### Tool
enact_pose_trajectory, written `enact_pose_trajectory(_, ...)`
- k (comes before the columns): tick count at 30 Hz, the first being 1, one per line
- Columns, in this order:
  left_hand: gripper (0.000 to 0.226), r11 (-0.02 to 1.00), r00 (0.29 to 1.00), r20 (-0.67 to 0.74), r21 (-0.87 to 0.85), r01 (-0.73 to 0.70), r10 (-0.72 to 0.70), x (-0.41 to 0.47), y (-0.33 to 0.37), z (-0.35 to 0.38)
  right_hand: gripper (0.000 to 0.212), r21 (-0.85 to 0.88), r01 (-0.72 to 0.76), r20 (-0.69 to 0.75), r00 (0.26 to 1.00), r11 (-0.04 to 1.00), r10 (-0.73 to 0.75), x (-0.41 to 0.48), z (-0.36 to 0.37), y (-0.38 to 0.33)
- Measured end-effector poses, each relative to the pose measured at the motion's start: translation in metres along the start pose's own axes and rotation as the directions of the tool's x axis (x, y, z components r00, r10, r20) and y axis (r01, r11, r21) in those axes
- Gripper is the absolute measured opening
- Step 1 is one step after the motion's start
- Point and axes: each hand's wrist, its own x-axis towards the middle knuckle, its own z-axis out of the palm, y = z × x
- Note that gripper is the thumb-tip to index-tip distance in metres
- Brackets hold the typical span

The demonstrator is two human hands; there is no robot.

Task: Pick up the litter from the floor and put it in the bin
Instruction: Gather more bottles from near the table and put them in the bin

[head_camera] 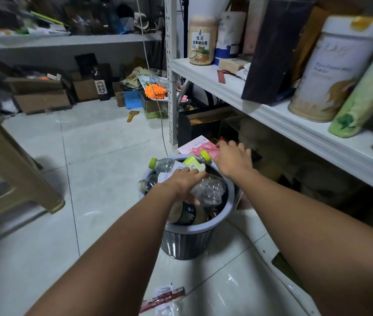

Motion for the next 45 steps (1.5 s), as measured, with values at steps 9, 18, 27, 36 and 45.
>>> enact_pose_trajectory(9, 0.076, 0.994, 0.978, -0.194, -0.088, 0.058, -0.075, -0.007, 0.005, 0.002, 0.048, 0.013, 0.104, -0.056, 0.993, 0.994, -0.104, -0.005, 0.008, -0.029)
enact_pose_trajectory(18, 0.058, 0.959, 0.931, -0.276, 0.084, 0.270, -0.238, -0.081, -0.027, -0.052, 0.047, 0.046, 0.177, -0.067, 0.983, 0.983, -0.174, -0.035, -0.036, -0.042)
enact_pose_trajectory(27, 0.064, 0.902, 0.936, -0.169, 0.260, 0.345, -0.309, -0.158, -0.048, -0.177, 0.047, -0.012, 0.149, 0.013, 0.989, 0.989, -0.149, -0.056, -0.169, -0.092)
enact_pose_trajectory(36, 0.059, 0.901, 0.904, -0.133, 0.106, 0.420, -0.406, -0.244, -0.015, -0.379, 0.051, -0.045, 0.175, 0.065, 0.983, 0.983, -0.172, -0.103, -0.371, -0.123)
enact_pose_trajectory(45, 0.063, 0.860, 0.859, -0.152, 0.084, 0.504, -0.489, -0.341, 0.068, -0.526, 0.051, -0.058, 0.225, 0.077, 0.972, 0.973, -0.220, -0.169, -0.561, -0.108)
